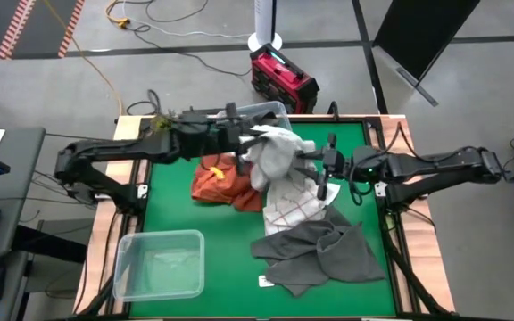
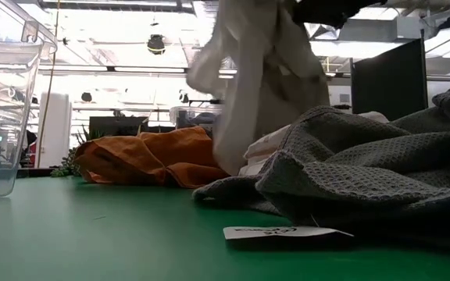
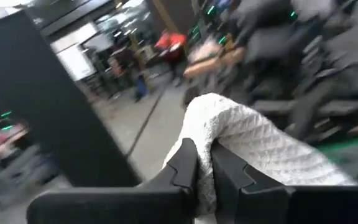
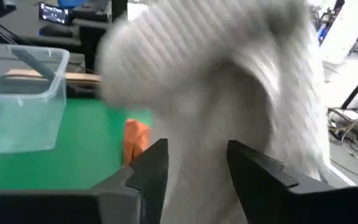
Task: Sort towels by color in basket
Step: Put the top light gray towel into the bottom transparent bin
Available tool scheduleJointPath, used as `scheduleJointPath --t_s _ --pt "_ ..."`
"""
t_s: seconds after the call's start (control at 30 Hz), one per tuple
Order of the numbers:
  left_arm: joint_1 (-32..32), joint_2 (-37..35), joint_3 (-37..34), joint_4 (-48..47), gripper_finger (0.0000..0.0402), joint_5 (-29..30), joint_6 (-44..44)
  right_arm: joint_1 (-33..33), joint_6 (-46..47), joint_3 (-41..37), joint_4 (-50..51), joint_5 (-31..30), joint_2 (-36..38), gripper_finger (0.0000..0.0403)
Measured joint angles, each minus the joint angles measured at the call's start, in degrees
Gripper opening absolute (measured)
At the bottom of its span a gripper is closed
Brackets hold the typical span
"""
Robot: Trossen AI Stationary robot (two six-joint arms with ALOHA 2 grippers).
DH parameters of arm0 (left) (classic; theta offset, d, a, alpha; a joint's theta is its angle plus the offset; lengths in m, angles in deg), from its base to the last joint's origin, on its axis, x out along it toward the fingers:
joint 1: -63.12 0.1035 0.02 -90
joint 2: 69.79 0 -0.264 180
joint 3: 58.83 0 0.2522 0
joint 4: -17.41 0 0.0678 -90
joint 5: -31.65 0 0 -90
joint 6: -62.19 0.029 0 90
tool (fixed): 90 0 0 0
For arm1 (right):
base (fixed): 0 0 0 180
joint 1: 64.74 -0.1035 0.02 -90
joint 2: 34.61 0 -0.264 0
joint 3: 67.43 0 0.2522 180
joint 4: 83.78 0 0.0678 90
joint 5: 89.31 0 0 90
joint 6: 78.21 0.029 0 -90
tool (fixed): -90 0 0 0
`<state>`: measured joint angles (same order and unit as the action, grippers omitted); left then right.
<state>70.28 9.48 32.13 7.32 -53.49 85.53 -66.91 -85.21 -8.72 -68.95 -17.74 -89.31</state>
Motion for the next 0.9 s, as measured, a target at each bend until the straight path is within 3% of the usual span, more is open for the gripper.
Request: scheduleJointPath --t_s 0.23,0.47,0.57,0.9 --pt "-0.7 -5.53 6.49 -12.88 0.001 -3.06 -4.51 2.72 0.95 -0.21 3.76 -2.69 1.1 0.0214" --pt "-1.95 -8.4 14.26 -16.28 0.0023 -3.02 -6.25 6.15 0.92 -0.22 2.02 -2.69 -1.95 0.0214" --pt "-1.9 -8.28 14.87 -19.48 0.0025 -3.49 -9.08 6.89 -0.01 -0.22 1.09 -2.62 -3.31 0.0214" --pt "-1.97 -3.58 14.78 -44.43 0.0007 -4.03 -14.06 7.21 -2.57 -0.22 -1.74 -2.56 -4.51 0.0214"
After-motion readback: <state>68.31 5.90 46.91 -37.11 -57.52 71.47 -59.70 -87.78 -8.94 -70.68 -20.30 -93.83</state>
